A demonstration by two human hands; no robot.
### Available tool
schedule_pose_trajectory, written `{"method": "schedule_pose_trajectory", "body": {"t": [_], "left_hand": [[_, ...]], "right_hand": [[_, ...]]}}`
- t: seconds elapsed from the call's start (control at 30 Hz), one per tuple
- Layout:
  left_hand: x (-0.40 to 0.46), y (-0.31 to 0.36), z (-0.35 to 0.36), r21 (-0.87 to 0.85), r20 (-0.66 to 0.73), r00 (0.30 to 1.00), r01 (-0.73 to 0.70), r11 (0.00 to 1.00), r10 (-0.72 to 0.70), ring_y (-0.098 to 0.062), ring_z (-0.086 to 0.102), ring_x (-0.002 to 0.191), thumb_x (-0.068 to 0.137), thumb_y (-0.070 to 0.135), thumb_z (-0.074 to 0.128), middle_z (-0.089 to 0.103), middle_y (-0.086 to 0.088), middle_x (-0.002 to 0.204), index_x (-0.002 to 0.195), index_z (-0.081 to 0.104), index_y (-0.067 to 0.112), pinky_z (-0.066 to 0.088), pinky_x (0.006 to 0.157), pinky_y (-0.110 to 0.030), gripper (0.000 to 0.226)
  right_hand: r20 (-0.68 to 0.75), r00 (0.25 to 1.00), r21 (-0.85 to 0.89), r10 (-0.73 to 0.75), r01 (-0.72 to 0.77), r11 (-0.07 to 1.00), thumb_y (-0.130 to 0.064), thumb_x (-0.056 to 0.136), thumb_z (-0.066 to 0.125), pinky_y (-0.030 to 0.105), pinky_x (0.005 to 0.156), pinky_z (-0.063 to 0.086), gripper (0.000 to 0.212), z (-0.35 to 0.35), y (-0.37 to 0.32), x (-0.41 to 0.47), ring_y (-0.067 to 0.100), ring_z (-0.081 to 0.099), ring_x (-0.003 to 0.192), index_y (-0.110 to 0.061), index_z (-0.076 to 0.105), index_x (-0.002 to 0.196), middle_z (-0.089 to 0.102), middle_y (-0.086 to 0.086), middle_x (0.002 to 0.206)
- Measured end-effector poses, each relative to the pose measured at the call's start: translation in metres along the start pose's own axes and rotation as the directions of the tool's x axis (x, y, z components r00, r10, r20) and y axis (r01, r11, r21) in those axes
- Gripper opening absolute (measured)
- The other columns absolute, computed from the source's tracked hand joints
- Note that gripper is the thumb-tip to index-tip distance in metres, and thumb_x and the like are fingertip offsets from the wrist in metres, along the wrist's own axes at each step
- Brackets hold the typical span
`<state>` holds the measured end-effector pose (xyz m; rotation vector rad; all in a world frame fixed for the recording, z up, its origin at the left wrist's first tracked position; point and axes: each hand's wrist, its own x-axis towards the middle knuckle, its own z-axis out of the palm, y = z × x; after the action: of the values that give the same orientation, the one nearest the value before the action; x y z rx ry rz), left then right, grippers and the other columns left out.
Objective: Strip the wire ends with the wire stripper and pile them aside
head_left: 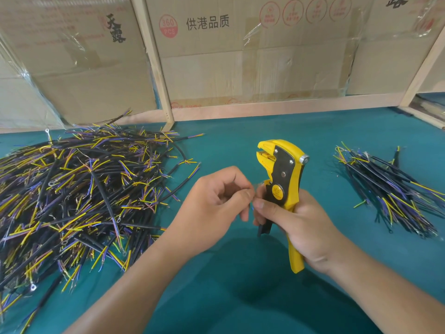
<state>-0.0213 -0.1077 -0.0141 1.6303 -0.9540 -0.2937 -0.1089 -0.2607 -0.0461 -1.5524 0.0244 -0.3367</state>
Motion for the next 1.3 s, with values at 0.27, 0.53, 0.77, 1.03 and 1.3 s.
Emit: {"method": "schedule_pose_trajectory", "body": {"t": [0.27,0.53,0.77,1.03,1.3], "left_hand": [[0.0,0.0,0.0,-0.025,-0.002,1.0,0.003,1.0,-0.004,-0.011,0.032,0.04,0.097,0.027,0.052,0.059,-0.001,0.054,0.086,0.057,0.023,0.029,0.043,-0.017,0.012],[-0.003,-0.001,0.004,-0.048,0.103,0.993,0.056,0.997,-0.051,-0.014,0.031,0.042,0.099,0.034,0.046,0.063,-0.003,0.059,0.091,0.048,0.03,0.027,0.043,-0.022,0.009],[-0.005,0.002,0.005,0.005,0.165,0.985,0.046,0.999,-0.046,-0.01,0.031,0.041,0.1,0.032,0.038,0.06,-0.001,0.057,0.088,0.042,0.032,0.028,0.044,-0.017,0.012],[-0.007,0.003,0.008,0.07,0.19,0.981,0.018,0.997,-0.031,-0.009,0.034,0.043,0.101,0.033,0.034,0.057,0.002,0.055,0.09,0.038,0.03,0.03,0.047,-0.018,0.012],[-0.005,-0.002,0.011,0.022,0.032,0.999,0.026,0.999,-0.026,-0.009,0.035,0.045,0.099,0.038,0.035,0.053,0.005,0.054,0.089,0.039,0.035,0.031,0.049,-0.021,0.011]], "right_hand": [[-0.055,0.998,0.039,0.017,-0.015,0.999,-0.033,0.079,0.072,0.041,0.073,0.055,0.01,0.003,0.003,0.001,0.016,0.063,0.067,-0.032,0.075,0.089,0.064,-0.003,0.071],[-0.054,0.998,0.155,0.009,0.0,0.988,-0.028,0.083,0.069,0.038,0.066,0.051,0.01,0.002,0.0,0.0,0.021,0.059,0.067,-0.022,0.076,0.087,0.059,0.004,0.068],[-0.04,0.999,0.16,0.001,0.005,0.987,-0.027,0.086,0.065,0.041,0.064,0.049,0.012,0.0,-0.004,0.0,0.023,0.054,0.066,-0.021,0.07,0.077,0.054,0.004,0.066],[-0.049,0.999,0.162,0.022,-0.014,0.987,-0.022,0.086,0.063,0.037,0.061,0.05,0.014,0.0,-0.005,-0.001,0.025,0.054,0.065,-0.016,0.068,0.075,0.054,0.006,0.065],[-0.05,0.998,0.152,0.037,-0.029,0.988,-0.021,0.085,0.06,0.034,0.063,0.05,0.017,0.002,-0.005,-0.001,0.025,0.052,0.065,-0.02,0.064,0.069,0.051,0.006,0.065]]}}
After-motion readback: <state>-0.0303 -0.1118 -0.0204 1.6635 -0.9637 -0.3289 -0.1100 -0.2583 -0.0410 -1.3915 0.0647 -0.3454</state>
